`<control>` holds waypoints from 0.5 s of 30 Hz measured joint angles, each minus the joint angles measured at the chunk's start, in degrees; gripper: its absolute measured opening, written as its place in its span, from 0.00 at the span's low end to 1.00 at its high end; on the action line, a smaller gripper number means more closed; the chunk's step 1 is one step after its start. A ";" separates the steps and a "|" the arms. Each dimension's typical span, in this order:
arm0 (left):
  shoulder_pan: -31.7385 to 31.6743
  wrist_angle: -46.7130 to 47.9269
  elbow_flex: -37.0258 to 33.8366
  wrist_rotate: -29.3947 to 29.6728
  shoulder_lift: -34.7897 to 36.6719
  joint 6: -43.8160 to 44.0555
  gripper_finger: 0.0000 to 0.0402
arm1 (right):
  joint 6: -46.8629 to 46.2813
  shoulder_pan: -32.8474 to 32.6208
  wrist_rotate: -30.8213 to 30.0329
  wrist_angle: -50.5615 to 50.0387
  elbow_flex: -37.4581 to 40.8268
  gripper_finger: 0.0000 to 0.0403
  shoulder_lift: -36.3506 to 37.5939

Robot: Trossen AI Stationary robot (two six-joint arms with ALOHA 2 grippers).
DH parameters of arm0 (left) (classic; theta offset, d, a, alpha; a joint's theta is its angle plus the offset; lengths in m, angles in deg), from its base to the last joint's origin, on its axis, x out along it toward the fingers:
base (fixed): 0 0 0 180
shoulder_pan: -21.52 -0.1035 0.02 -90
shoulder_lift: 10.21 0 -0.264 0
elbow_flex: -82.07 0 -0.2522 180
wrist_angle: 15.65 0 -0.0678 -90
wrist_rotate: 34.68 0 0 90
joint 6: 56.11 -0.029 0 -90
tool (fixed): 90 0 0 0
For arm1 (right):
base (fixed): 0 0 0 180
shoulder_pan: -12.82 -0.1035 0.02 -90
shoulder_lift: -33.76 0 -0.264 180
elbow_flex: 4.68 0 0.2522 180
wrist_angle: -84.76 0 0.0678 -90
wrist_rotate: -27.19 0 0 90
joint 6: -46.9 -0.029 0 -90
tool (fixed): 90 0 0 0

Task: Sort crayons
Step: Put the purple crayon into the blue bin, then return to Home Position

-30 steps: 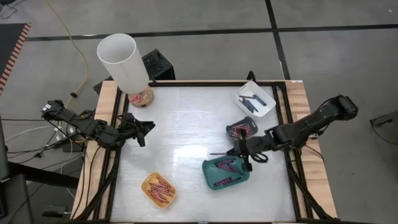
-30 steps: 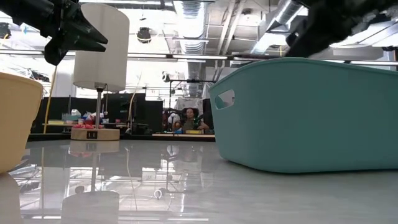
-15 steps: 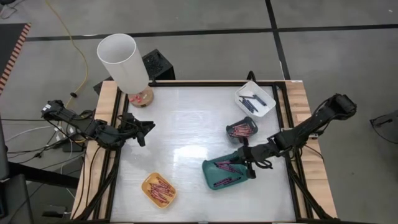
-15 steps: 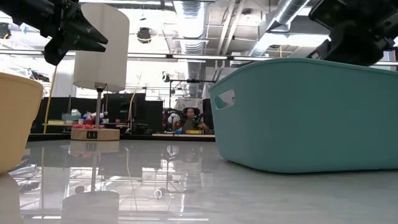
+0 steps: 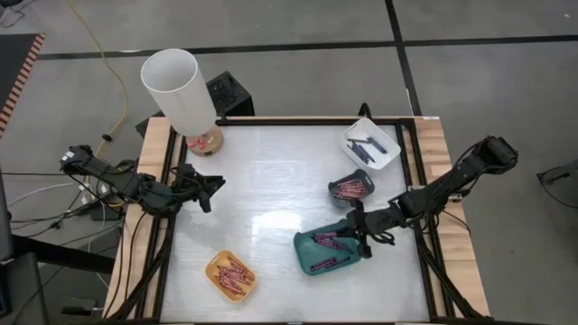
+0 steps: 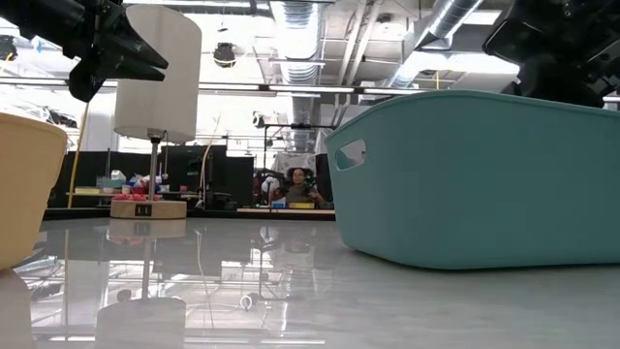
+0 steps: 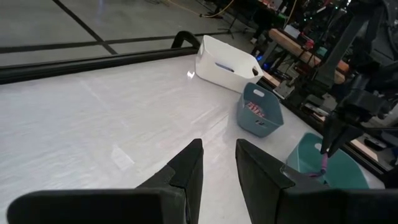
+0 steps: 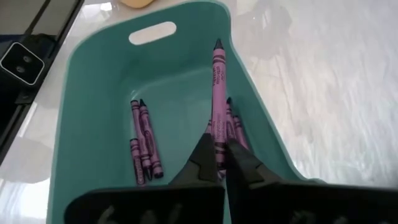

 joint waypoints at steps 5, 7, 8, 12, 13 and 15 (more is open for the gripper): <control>0.02 -0.01 0.00 0.00 0.00 -0.14 0.21 | -1.62 0.00 0.02 -0.09 0.00 0.09 0.00; 0.02 0.01 0.00 -0.01 0.00 -0.14 0.21 | -1.97 0.00 0.00 -0.15 0.00 0.13 0.00; -0.01 0.01 0.00 -0.01 0.00 -0.14 0.21 | -1.99 0.00 0.02 -0.15 0.00 0.14 0.00; 0.01 0.01 0.00 -0.02 0.00 -0.16 0.21 | -2.11 0.00 0.02 -0.15 0.00 0.19 0.00; 0.01 0.01 0.00 -0.02 -0.01 -0.14 0.21 | -2.11 0.00 0.02 -0.15 0.00 0.19 0.00; 0.01 0.01 0.00 0.04 0.00 -0.14 0.21 | -1.81 0.11 0.02 0.35 0.00 0.19 0.00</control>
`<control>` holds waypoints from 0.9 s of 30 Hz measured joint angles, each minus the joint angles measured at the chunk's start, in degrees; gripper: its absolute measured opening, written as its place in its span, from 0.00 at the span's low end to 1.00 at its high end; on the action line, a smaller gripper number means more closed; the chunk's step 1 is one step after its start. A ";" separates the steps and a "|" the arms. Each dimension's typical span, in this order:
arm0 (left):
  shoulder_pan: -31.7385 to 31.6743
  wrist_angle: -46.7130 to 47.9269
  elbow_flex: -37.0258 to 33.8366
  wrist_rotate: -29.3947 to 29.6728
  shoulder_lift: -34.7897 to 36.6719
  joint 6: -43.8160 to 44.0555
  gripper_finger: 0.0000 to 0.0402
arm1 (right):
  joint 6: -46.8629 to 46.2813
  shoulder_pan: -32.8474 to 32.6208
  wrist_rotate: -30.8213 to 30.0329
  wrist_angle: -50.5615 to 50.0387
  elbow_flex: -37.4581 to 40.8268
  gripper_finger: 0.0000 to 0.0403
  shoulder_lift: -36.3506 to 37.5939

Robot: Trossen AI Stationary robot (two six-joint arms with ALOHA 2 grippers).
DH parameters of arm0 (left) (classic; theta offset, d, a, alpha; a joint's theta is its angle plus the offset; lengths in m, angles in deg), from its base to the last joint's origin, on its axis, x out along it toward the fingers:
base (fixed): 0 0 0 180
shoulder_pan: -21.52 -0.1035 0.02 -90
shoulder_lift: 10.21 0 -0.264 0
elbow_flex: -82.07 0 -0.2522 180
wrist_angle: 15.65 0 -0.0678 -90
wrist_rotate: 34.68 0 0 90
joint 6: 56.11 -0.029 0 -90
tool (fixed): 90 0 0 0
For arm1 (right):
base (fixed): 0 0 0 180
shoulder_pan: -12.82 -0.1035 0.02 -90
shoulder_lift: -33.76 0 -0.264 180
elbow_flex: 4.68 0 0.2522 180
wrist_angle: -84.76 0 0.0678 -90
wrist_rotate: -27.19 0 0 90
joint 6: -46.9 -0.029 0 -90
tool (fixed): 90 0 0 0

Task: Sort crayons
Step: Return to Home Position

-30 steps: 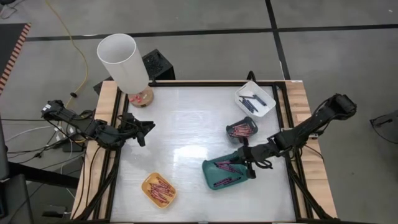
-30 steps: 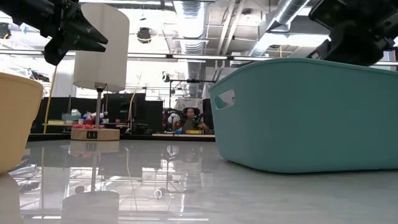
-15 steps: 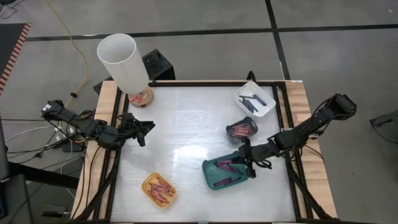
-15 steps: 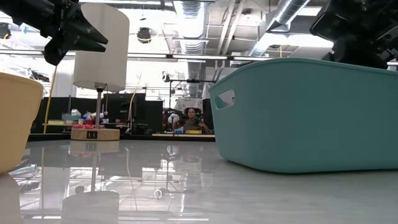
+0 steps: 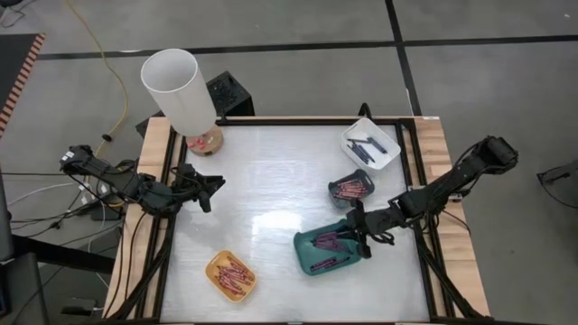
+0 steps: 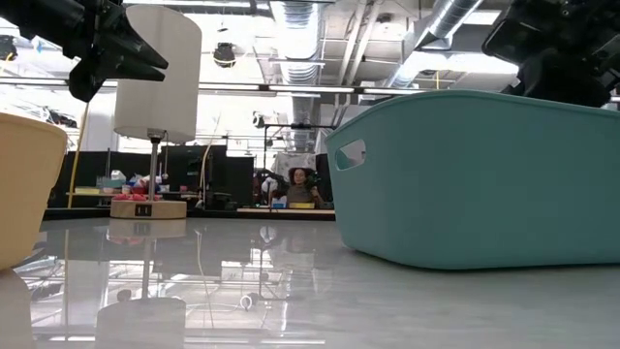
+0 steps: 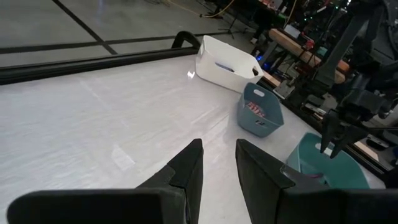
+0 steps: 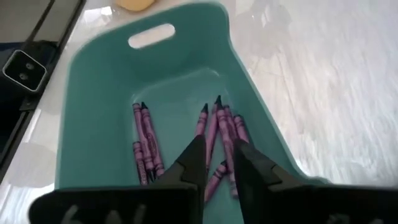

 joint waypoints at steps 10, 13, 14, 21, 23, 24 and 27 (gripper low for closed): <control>-0.02 -0.09 0.00 1.07 -0.02 5.00 0.21 | 1.70 2.64 0.11 16.25 0.00 0.20 0.00; 0.00 -0.09 0.00 1.03 -0.02 9.17 0.21 | 1.70 3.05 0.14 20.80 0.00 0.20 0.00; -0.01 -0.09 0.00 0.55 -0.01 9.66 0.21 | 1.72 3.02 0.15 21.40 0.00 0.20 0.00; 0.00 2.22 0.00 -9.76 -0.04 7.75 0.21 | -0.10 3.09 0.20 23.38 0.00 0.20 0.00; 0.00 2.80 0.00 -12.55 -0.02 9.10 0.21 | 2.33 3.32 0.23 26.49 0.00 0.20 0.00; 0.00 2.70 0.00 -12.98 -0.07 9.67 0.21 | 4.18 3.33 0.24 28.57 0.00 0.20 0.00; -0.04 -1.83 0.00 -14.43 -0.17 2.55 0.21 | 11.42 4.13 1.45 36.33 0.00 0.20 0.71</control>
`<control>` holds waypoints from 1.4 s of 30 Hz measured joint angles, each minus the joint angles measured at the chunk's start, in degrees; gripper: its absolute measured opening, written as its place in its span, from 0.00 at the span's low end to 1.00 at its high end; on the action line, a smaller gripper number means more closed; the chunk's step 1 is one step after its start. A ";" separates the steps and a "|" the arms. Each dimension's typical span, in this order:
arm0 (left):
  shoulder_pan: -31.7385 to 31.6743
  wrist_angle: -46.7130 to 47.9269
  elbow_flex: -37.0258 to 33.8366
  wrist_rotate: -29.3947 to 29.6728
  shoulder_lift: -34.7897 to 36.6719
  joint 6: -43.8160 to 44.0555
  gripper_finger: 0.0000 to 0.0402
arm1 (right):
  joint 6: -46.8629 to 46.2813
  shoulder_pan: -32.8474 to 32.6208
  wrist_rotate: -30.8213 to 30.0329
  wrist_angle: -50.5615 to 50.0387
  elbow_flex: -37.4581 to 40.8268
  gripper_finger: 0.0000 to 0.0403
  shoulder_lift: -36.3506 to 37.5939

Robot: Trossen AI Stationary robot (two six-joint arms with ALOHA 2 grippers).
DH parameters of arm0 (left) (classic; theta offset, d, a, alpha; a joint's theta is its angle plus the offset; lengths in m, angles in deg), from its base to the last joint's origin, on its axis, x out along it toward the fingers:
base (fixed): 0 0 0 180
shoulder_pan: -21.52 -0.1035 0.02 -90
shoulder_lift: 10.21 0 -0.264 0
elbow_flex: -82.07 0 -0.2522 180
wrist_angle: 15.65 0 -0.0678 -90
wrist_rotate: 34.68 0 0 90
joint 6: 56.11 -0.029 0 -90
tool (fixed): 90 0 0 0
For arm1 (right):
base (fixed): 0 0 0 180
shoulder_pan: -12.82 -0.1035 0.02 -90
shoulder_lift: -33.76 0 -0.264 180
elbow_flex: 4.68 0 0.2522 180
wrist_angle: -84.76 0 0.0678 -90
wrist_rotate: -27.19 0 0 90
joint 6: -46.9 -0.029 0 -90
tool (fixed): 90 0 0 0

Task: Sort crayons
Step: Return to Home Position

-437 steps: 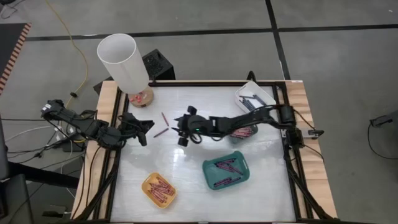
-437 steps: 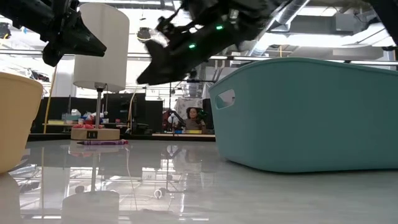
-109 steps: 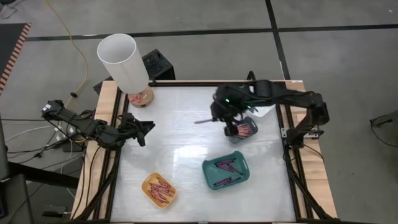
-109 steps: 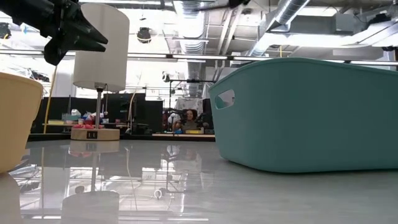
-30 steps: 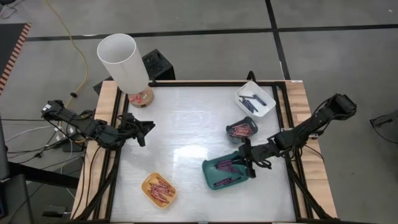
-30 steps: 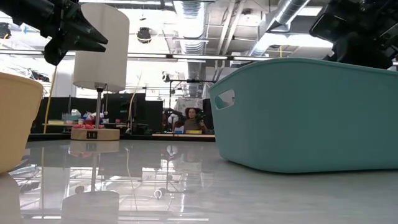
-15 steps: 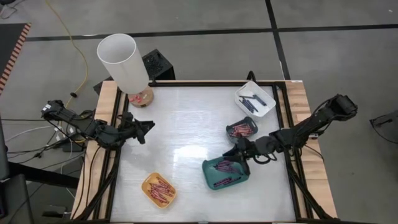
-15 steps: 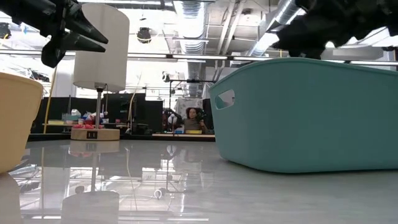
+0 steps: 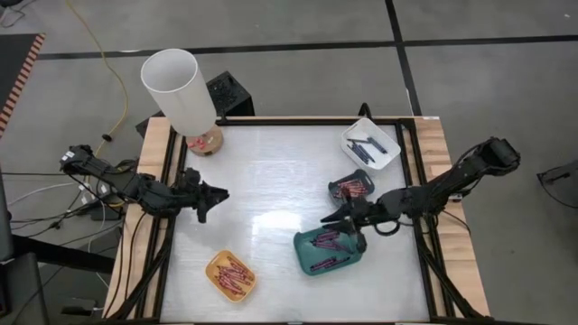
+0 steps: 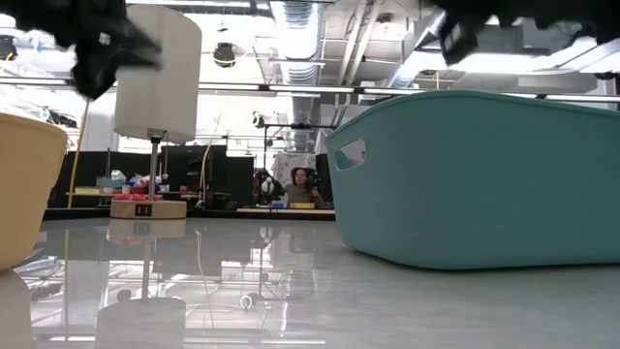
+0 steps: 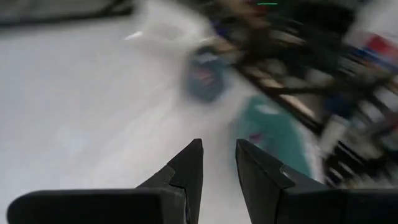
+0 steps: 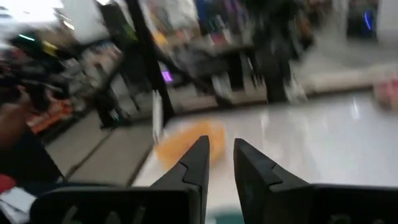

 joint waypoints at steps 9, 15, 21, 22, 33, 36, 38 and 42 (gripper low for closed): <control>0.04 -23.00 0.02 -10.90 5.85 -31.67 0.21 | 2.44 11.99 20.72 -4.93 -0.02 0.20 17.49; 0.02 -17.68 0.02 -11.88 15.29 -32.35 0.21 | 1.17 18.48 23.22 -16.52 -0.02 0.20 30.64; 0.02 -15.53 0.02 -17.01 22.06 -35.21 0.21 | 2.24 21.39 22.44 -26.63 -0.02 0.20 41.71; 0.03 -15.37 0.02 -17.58 22.90 -36.00 0.21 | 2.40 21.55 21.66 -28.20 -0.02 0.20 43.33; 0.02 -12.28 -1.05 -19.01 25.20 -38.36 0.21 | 3.59 21.59 11.23 -40.67 0.04 0.20 51.96; 0.02 -14.15 -3.64 -18.99 26.58 -38.12 0.21 | 4.34 21.59 10.03 -41.65 -0.13 0.20 52.23; 0.02 -15.84 -5.69 -19.05 27.82 -37.46 0.21 | 4.40 21.59 9.11 -42.38 0.31 0.20 52.23; 0.02 -18.68 -9.36 -19.47 28.46 -36.69 0.21 | 4.38 21.59 8.62 -41.47 2.21 0.20 52.59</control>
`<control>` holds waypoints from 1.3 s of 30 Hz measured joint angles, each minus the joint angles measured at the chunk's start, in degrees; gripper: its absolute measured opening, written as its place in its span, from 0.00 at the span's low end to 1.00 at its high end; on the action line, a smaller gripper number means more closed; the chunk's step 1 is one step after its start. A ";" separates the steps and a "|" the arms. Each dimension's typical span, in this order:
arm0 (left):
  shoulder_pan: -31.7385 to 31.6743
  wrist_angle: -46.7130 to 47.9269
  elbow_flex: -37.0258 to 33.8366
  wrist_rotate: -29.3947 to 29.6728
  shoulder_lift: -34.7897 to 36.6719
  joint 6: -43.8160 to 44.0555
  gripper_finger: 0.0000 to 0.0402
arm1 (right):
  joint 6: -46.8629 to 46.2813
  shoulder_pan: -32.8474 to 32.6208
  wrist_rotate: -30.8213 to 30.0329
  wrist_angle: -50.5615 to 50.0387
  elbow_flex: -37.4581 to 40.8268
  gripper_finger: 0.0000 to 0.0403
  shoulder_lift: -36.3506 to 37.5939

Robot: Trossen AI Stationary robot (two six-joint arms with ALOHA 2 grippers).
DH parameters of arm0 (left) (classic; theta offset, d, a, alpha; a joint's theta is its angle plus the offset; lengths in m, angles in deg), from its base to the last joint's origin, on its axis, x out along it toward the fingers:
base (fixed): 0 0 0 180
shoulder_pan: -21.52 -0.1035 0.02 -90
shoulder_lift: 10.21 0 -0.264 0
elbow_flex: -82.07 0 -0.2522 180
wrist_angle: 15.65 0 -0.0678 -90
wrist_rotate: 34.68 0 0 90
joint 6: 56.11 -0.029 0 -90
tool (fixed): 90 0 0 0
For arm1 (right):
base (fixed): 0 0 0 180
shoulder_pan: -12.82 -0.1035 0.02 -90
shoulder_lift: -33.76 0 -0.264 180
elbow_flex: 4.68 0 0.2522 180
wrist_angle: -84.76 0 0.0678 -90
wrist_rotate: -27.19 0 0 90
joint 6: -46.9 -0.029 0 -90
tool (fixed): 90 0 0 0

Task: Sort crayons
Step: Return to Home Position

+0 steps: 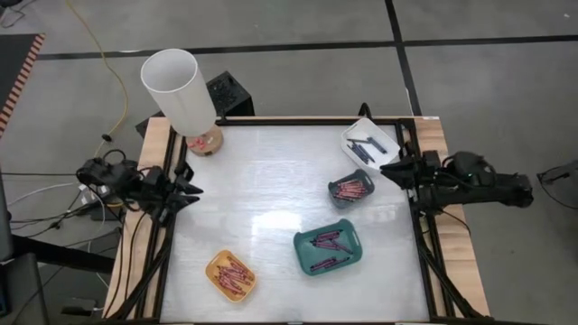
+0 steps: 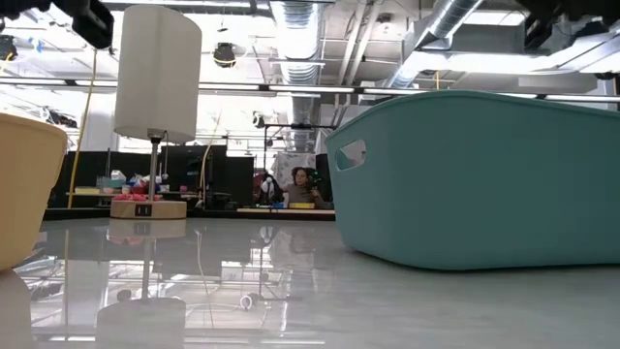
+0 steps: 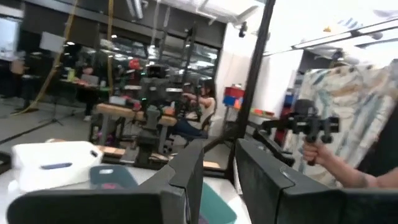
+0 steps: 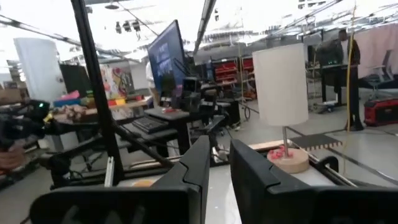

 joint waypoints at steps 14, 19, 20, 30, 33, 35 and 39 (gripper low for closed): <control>0.00 -3.18 -2.99 -1.50 -0.05 0.94 0.21 | -0.61 0.07 -5.58 15.33 18.71 0.20 8.22; 0.00 -1.06 -2.99 -0.77 -0.05 1.53 0.21 | -1.21 0.11 -9.52 15.92 21.93 0.20 10.61; 0.00 -0.60 -3.10 -0.26 -0.05 1.72 0.21 | -1.19 0.11 -10.03 15.30 22.45 0.20 10.61; 0.00 -9.89 -14.03 -0.69 -0.05 4.21 0.21 | -3.48 0.80 -10.31 12.86 23.99 0.20 10.59; 0.00 -9.46 -14.44 -0.51 -0.08 5.13 0.21 | -3.22 0.86 -10.26 12.56 24.02 0.20 10.54; 0.00 -9.00 -14.46 0.15 -0.18 4.01 0.21 | -2.17 0.85 -10.20 12.30 24.02 0.20 10.57; 0.00 -10.09 -14.49 1.41 -0.07 0.49 0.21 | -0.69 0.85 -10.14 10.44 24.04 0.20 10.48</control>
